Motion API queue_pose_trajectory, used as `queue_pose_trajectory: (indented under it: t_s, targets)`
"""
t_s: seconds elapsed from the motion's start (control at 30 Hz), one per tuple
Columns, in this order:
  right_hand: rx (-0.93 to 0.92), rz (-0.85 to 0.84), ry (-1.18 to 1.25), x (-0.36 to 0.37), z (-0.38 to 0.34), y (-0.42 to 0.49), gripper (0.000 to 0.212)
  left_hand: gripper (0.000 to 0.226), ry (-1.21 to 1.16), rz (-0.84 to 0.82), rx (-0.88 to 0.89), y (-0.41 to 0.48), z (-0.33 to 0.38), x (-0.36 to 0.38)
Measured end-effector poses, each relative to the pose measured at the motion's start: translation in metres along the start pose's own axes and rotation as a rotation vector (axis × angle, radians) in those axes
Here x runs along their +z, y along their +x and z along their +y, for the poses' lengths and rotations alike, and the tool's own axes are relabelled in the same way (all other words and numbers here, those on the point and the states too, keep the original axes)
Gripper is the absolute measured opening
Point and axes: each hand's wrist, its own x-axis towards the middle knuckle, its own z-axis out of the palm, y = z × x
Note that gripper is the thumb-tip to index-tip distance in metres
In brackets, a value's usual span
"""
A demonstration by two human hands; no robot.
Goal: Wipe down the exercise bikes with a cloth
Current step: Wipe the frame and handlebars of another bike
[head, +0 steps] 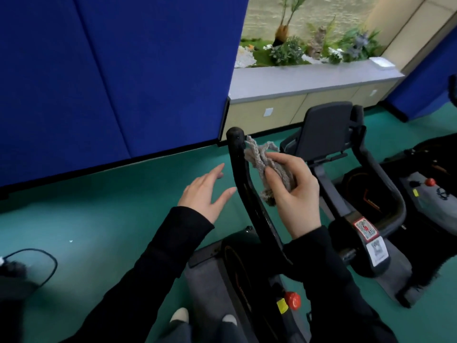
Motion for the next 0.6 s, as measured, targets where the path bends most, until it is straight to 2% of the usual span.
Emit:
queue_pose_trajectory:
  t_s: [0.23,0.3,0.4,0.47,0.6]
  targets:
    - [-0.235,-0.073,-0.056,0.018,-0.011,0.068,0.022,0.067,-0.278,0.087,-0.151,0.012,0.026,0.017]
    - [-0.264,-0.166,-0.090,0.029,-0.012,0.086,0.021,0.063,-0.396,0.145,-0.188,0.011,0.030,0.021]
    - [-0.300,-0.429,-0.192,0.045,-0.008,0.105,0.021,0.055,-0.579,0.236,-0.233,0.012,0.033,0.027]
    - [-0.263,-0.555,-0.214,0.052,-0.005,0.115,0.018,0.054,-0.635,0.268,-0.253,0.013,0.037,0.029]
    - [0.007,-0.555,-0.033,0.058,0.003,0.120,0.014,0.050,-0.703,0.302,-0.270,0.016,0.038,0.032]
